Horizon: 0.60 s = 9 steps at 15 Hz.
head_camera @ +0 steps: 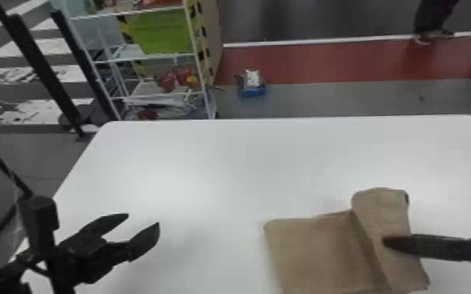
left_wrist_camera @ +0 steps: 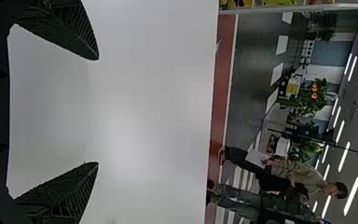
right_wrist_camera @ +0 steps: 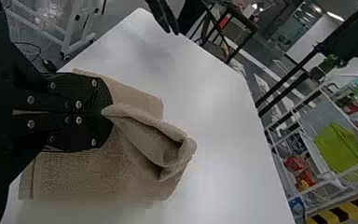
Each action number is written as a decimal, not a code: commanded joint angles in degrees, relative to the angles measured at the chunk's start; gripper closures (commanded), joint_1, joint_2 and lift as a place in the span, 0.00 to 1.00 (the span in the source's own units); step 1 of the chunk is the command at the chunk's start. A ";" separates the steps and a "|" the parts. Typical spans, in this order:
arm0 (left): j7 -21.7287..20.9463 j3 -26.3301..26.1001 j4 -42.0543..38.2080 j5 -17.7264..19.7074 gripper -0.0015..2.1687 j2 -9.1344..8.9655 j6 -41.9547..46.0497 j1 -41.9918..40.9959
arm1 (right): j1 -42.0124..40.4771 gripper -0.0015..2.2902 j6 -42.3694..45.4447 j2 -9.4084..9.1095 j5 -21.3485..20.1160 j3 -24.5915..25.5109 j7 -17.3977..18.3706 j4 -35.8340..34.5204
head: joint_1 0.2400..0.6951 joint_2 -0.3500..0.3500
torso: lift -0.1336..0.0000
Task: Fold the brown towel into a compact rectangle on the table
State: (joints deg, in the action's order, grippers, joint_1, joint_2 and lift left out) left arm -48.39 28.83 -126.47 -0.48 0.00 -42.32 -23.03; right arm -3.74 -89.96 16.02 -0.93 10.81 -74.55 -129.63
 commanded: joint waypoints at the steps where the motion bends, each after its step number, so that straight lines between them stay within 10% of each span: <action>1: -0.04 0.18 0.09 0.13 0.04 -0.15 0.00 0.00 | 0.22 0.60 -0.12 -0.55 -3.64 -6.23 -0.07 -0.10 | 1.00 0.80 | 0.00; 5: -0.13 0.97 0.17 0.57 0.04 -0.15 0.00 0.00 | -0.66 0.60 -0.12 -0.55 -9.18 -12.65 1.51 1.48 | 1.00 0.91 | 0.00; 6: -0.13 0.97 0.17 0.65 0.04 -0.15 0.00 0.00 | -0.66 0.46 -0.12 -0.55 -9.35 -13.71 1.78 2.36 | 1.00 0.93 | 0.00; 7: -0.13 0.97 0.17 0.65 0.04 -0.15 0.17 0.00 | -1.01 0.10 -0.12 -0.64 -9.71 -14.85 2.13 2.54 | 1.00 0.93 | 0.00; 9: -0.21 0.97 0.17 0.65 0.04 -0.15 0.17 0.00 | -1.27 0.00 -0.12 -1.34 -9.44 -15.02 3.18 2.36 | 1.00 0.95 | 0.00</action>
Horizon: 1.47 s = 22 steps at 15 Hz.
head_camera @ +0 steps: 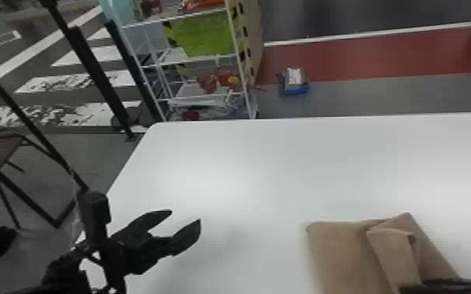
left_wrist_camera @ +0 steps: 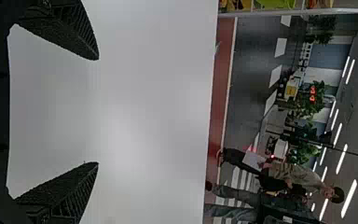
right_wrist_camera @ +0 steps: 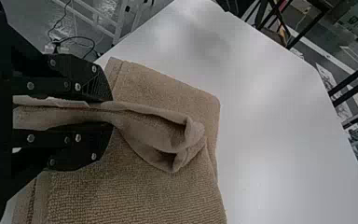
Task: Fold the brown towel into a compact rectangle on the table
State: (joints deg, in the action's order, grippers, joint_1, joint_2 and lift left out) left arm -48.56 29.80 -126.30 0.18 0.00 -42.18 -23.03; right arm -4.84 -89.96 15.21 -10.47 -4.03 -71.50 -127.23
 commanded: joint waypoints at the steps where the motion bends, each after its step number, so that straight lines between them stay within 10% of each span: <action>1: -0.22 0.44 0.09 0.09 0.04 -0.15 0.03 -0.09 | -0.16 0.00 -0.12 -1.33 0.71 1.04 0.40 -0.39 | 1.00 0.96 | 0.00; 8: -0.22 0.70 0.09 0.44 0.04 -0.15 0.38 -0.35 | -3.07 0.06 -0.12 -0.71 9.85 15.45 -3.12 -6.01 | 1.00 0.93 | 0.00; 13: -0.04 0.44 0.09 0.35 0.04 -0.15 0.38 -0.18 | -7.90 0.93 -0.12 5.27 7.39 19.32 -6.82 -6.89 | 1.00 0.83 | 0.00; 22: -0.13 0.70 0.09 0.35 0.04 -0.15 0.38 -0.35 | -7.72 0.98 -0.12 7.46 -4.65 6.93 -6.82 -8.56 | 1.00 0.82 | 0.00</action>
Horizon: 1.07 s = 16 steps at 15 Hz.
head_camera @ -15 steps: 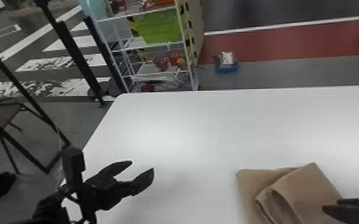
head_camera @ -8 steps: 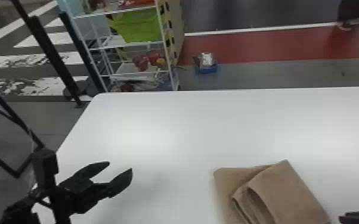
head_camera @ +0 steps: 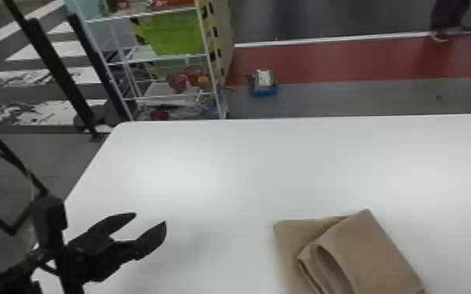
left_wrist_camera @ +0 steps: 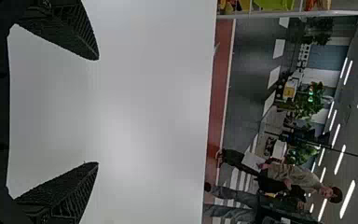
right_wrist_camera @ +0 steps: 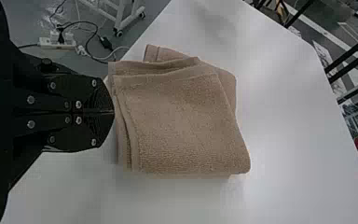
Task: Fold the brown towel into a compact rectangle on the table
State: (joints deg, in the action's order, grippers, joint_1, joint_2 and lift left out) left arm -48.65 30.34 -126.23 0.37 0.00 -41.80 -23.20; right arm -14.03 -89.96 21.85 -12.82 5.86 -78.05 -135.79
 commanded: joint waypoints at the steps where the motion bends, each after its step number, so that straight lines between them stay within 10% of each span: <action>1: -0.04 0.51 -0.07 0.16 0.04 -0.15 0.00 -0.17 | 2.16 0.98 -0.12 1.62 -4.05 -4.98 -0.28 0.00 | 1.00 0.82 | 0.00; 7: -0.04 0.87 0.20 0.25 0.04 -0.15 0.17 0.00 | 3.57 0.98 -0.12 5.40 -10.21 -12.81 -0.28 0.52 | 1.00 0.85 | 0.00; 16: -0.13 1.04 0.81 0.25 0.04 -0.15 1.58 0.09 | 10.69 0.98 -0.12 2.59 -16.27 -19.84 -0.28 11.33 | 1.00 0.86 | 0.00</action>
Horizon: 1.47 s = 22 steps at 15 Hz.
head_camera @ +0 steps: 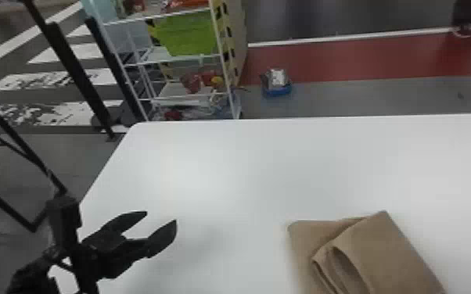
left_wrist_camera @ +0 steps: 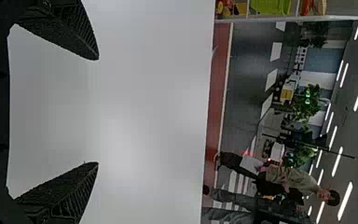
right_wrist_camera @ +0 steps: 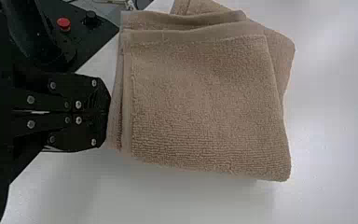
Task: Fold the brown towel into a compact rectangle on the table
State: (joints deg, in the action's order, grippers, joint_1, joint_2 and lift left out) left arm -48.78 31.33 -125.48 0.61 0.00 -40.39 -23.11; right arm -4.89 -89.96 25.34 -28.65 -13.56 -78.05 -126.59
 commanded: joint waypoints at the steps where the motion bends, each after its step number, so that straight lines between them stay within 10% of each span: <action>1: 0.00 0.04 0.06 0.00 0.04 -0.15 0.18 0.00 | 2.96 0.98 -0.12 -1.61 -0.62 -0.50 -0.28 3.54 | 1.00 0.86 | 0.00; 7: 0.00 -0.13 0.24 0.00 0.04 -0.15 0.88 0.08 | 11.75 0.98 -0.12 -6.44 -0.62 -0.33 -0.28 12.60 | 1.00 0.85 | 0.00; 22: -0.35 -0.31 0.24 0.18 0.04 -0.15 0.88 0.08 | 34.42 0.98 -0.12 -25.34 -0.88 -1.47 17.14 42.74 | 1.00 0.90 | 0.00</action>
State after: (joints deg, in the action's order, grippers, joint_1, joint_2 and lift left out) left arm -49.13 31.04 -125.22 0.73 0.00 -39.51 -23.02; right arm 28.13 -89.96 1.46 -29.48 -14.82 -61.46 -86.33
